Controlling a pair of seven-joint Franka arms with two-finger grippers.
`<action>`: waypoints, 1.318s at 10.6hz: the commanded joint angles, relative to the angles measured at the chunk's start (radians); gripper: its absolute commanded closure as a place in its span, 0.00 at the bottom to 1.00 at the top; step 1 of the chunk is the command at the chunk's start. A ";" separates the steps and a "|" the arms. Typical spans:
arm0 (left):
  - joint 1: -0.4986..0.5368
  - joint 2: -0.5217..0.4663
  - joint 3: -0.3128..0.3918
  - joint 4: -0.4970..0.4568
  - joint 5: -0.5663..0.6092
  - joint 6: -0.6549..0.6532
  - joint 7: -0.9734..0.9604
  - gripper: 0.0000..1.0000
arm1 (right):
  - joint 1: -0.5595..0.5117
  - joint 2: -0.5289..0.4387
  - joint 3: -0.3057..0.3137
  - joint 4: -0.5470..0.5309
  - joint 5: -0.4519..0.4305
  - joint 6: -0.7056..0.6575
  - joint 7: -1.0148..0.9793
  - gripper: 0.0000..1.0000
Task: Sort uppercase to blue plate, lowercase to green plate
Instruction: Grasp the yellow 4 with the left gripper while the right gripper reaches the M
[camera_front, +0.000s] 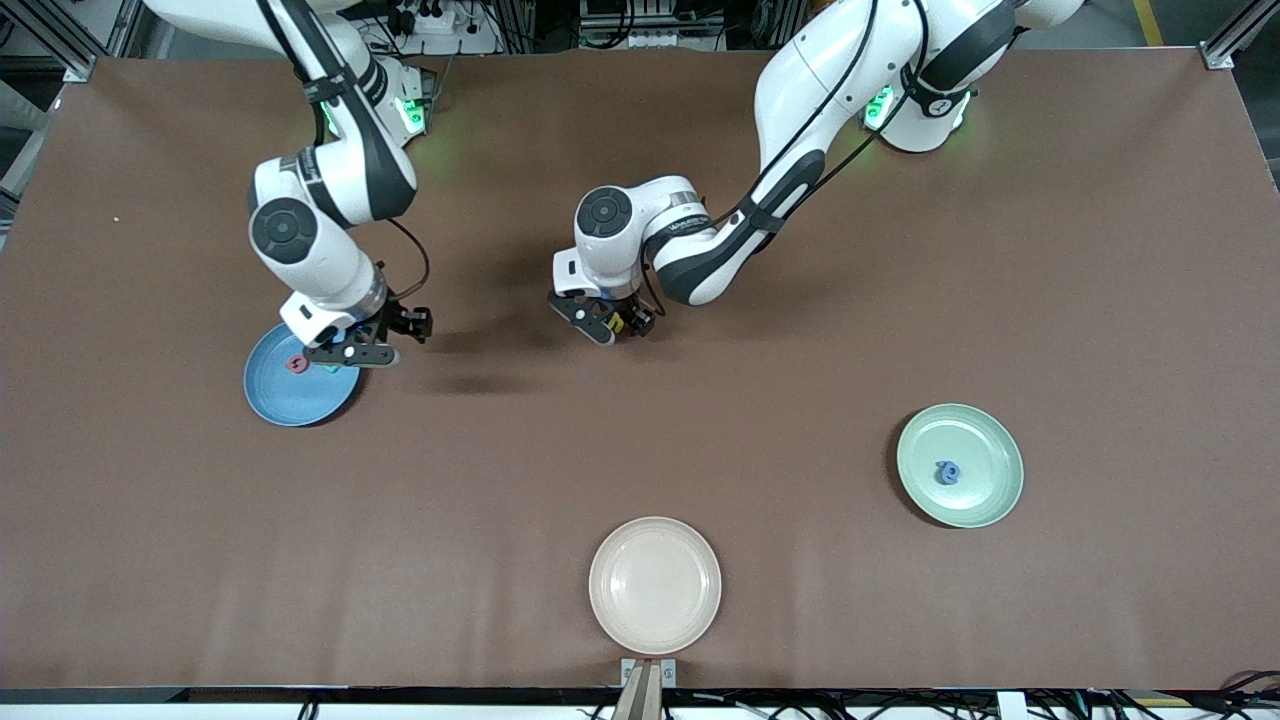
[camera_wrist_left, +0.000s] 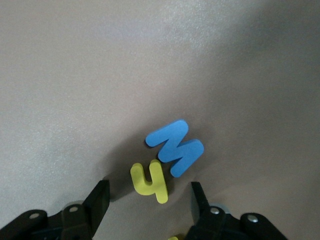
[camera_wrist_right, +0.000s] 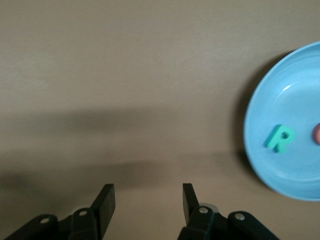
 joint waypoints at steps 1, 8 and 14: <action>-0.006 0.005 0.005 0.000 0.039 0.015 -0.026 0.34 | 0.015 -0.023 0.067 -0.009 0.007 0.008 0.147 0.37; -0.001 0.008 0.014 0.009 0.036 0.015 -0.020 0.37 | 0.024 0.002 0.101 -0.011 0.007 0.048 0.199 0.34; -0.005 0.008 0.031 0.009 0.033 0.049 -0.018 0.39 | 0.027 0.036 0.101 -0.009 0.007 0.072 0.249 0.35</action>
